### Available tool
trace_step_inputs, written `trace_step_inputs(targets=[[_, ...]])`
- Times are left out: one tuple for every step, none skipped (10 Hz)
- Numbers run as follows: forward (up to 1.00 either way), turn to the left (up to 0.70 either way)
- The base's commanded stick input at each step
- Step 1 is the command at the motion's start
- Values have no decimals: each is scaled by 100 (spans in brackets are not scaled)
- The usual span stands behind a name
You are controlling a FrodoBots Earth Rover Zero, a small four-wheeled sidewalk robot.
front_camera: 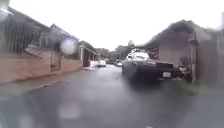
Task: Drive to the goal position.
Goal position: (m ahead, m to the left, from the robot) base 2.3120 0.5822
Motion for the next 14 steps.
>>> trace_step_inputs(targets=[[70,0],[70,0],[70,0],[70,0],[70,0],[70,0],[70,0],[70,0],[70,0],[70,0],[70,0],[70,0],[70,0],[70,0]])
